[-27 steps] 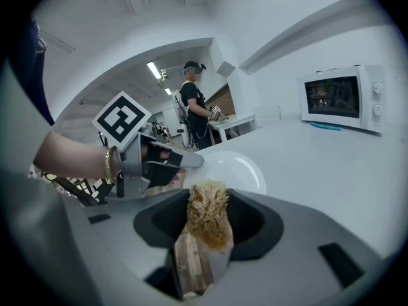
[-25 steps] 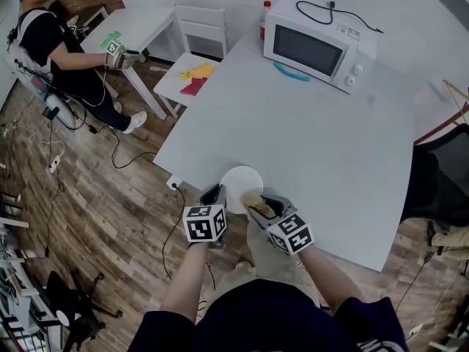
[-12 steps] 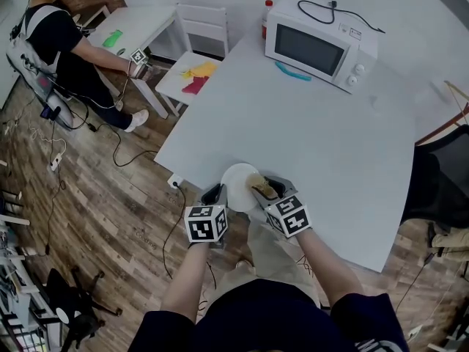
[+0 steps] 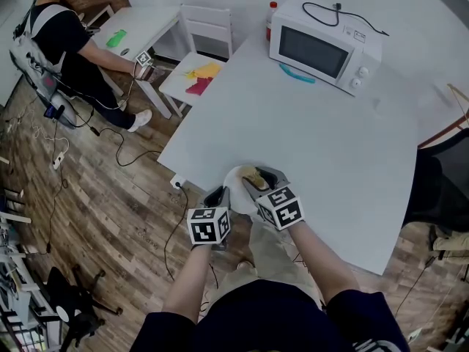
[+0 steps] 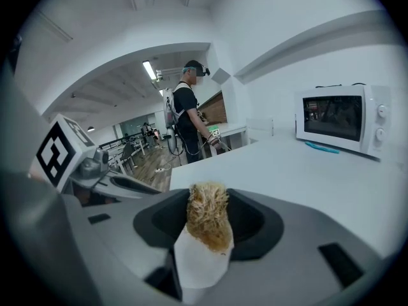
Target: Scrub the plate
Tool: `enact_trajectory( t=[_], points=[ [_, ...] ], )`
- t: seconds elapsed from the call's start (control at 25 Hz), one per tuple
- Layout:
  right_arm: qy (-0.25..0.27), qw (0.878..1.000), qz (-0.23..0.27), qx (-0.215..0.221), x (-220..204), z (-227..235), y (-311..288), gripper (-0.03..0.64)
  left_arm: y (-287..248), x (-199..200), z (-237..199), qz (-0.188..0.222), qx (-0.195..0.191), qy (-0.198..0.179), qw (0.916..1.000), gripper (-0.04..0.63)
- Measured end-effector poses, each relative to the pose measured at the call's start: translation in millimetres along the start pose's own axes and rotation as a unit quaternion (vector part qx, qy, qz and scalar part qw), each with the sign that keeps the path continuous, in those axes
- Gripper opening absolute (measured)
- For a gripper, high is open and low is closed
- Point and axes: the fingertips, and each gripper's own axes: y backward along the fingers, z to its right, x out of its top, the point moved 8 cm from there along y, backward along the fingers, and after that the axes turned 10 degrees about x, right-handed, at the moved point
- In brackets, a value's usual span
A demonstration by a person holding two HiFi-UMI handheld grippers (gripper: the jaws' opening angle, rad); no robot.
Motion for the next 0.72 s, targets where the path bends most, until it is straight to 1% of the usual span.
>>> enact_trajectory(
  t=[0.16, 0.32, 0.6, 0.72],
  points=[
    [0.003, 1.000, 0.009, 0.030, 1.5, -13.8, 0.3, 0.181, -0.5, -0.7, -1.2, 0.000, 0.002, 0.002, 1.0000, 0.041],
    [-0.002, 0.998, 0.012, 0.056, -7.4, -29.7, 4.3, 0.181, -1.4, -2.4, -0.7, -0.002, 0.004, -0.001, 1.0000, 0.041],
    [-0.007, 0.997, -0.010, 0.076, -31.0, -47.9, 13.1, 0.181, -3.6, -5.3, -3.1, -0.008, 0.013, -0.001, 0.9999, 0.041],
    [-0.009, 0.997, -0.023, 0.078, -42.8, -50.9, 18.3, 0.181, -4.3, -6.5, -4.2, -0.009, 0.013, -0.003, 0.9999, 0.041]
  ],
)
